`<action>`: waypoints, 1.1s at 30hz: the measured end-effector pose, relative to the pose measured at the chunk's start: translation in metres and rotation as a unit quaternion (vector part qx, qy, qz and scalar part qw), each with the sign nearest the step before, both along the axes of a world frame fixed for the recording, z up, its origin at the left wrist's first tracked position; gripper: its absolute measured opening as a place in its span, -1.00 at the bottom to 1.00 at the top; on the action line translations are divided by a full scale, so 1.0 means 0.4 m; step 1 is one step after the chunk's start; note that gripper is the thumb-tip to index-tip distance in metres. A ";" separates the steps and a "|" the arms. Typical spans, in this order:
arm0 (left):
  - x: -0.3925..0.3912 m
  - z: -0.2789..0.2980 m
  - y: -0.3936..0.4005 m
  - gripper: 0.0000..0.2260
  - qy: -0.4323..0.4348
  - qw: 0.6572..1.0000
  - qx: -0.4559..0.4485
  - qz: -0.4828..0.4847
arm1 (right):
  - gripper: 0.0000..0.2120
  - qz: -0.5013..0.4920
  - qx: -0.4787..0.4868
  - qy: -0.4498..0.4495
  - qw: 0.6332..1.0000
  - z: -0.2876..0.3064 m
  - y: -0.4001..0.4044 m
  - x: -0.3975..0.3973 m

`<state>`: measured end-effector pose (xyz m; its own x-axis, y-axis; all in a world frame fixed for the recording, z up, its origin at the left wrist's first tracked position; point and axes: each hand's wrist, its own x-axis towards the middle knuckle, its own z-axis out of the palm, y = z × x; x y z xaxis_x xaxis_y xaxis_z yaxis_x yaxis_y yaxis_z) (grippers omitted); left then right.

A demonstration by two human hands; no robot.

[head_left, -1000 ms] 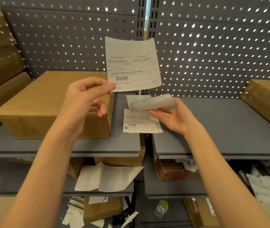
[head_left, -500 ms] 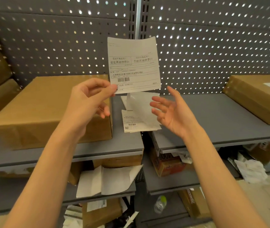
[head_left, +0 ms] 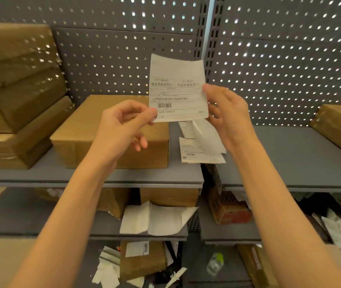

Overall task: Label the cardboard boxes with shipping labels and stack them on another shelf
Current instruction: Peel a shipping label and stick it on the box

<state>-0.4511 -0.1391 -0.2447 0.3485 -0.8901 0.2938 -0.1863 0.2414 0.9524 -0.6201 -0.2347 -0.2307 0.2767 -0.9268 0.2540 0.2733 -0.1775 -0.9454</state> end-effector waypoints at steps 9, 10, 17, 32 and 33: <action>0.025 0.002 0.041 -0.73 -0.058 0.990 0.004 0.125 | -0.92 -0.004 -0.025 0.028 0.999 -0.004 0.017 0.077; 0.031 0.002 0.041 -0.68 -0.065 0.988 0.003 0.139 | -0.92 -0.004 -0.029 0.032 0.999 -0.002 0.017 0.088; 0.115 0.025 -0.002 -0.55 -0.091 0.974 0.007 0.206 | -0.84 -0.070 -0.079 0.077 0.991 0.015 -0.018 0.183; 0.363 0.025 -0.141 -0.60 -0.129 0.963 0.184 0.148 | -0.81 -0.114 -0.060 0.290 0.948 -0.061 -0.157 0.362; 0.369 0.022 -0.146 -0.60 -0.130 0.963 0.189 0.143 | -0.82 -0.110 -0.058 0.304 0.944 -0.064 -0.161 0.365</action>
